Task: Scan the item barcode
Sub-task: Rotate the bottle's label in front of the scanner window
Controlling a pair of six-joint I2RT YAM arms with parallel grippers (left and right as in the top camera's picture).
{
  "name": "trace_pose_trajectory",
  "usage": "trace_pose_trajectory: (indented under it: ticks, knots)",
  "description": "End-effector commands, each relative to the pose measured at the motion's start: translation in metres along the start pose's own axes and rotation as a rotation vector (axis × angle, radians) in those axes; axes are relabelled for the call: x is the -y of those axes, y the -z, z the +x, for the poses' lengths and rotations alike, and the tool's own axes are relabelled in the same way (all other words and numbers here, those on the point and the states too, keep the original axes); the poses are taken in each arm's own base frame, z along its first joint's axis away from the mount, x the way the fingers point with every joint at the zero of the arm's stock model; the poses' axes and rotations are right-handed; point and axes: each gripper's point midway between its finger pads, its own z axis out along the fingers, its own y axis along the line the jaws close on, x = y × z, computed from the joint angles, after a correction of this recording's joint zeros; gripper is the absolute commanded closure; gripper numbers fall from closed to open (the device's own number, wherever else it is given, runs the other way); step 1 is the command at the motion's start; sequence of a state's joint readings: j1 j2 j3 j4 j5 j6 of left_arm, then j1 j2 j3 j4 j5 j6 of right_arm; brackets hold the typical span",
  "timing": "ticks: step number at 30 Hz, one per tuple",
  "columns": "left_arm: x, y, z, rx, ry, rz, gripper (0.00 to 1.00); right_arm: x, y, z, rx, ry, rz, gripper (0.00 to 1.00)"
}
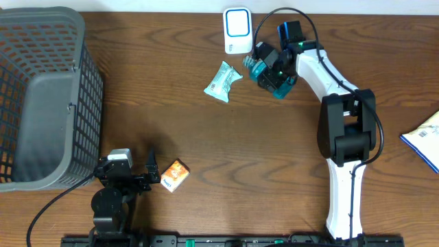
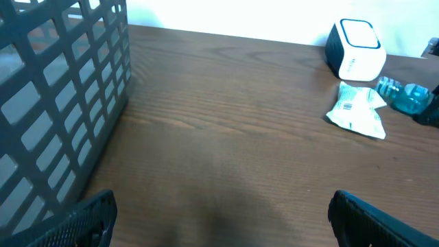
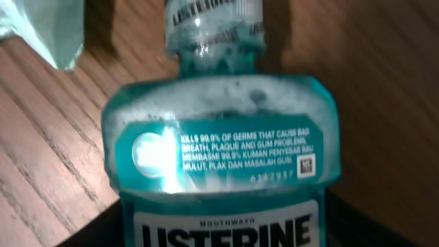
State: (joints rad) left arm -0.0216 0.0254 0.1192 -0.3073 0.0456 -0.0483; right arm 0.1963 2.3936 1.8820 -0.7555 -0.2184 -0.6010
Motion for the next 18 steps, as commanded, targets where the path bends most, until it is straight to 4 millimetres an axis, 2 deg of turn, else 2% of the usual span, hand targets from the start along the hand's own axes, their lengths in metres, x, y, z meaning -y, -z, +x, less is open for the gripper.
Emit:
trace_pose_trajectory:
  ticks: [1, 2, 6, 9, 12, 15, 18]
  knots:
    - [-0.002, -0.003, 0.011, -0.026, -0.01, -0.011, 0.02, -0.006, -0.075, 0.108, -0.339, -0.048, 0.004, 0.63]
    - [-0.002, -0.003, 0.011, -0.026, -0.01, -0.011, 0.02, -0.007, -0.075, 0.108, -0.337, -0.053, -0.001, 0.69]
    - [-0.002, -0.003, 0.011, -0.026, -0.01, -0.011, 0.02, -0.016, -0.07, 0.092, -0.28, -0.111, -0.041, 0.76]
    - [-0.002, -0.003, 0.011, -0.026, -0.01, -0.011, 0.02, -0.025, -0.058, 0.073, -0.225, -0.109, -0.084, 0.76]
    - [-0.002, -0.003, 0.011, -0.026, -0.01, -0.011, 0.02, -0.025, -0.035, 0.05, -0.162, -0.097, -0.084, 0.72]
    - [-0.002, -0.003, 0.011, -0.026, -0.01, -0.011, 0.02, -0.024, -0.028, 0.045, -0.149, -0.092, -0.074, 0.69]
    - [-0.002, -0.003, 0.011, -0.026, -0.01, -0.011, 0.02, -0.021, -0.029, 0.05, -0.167, -0.093, -0.057, 0.68]
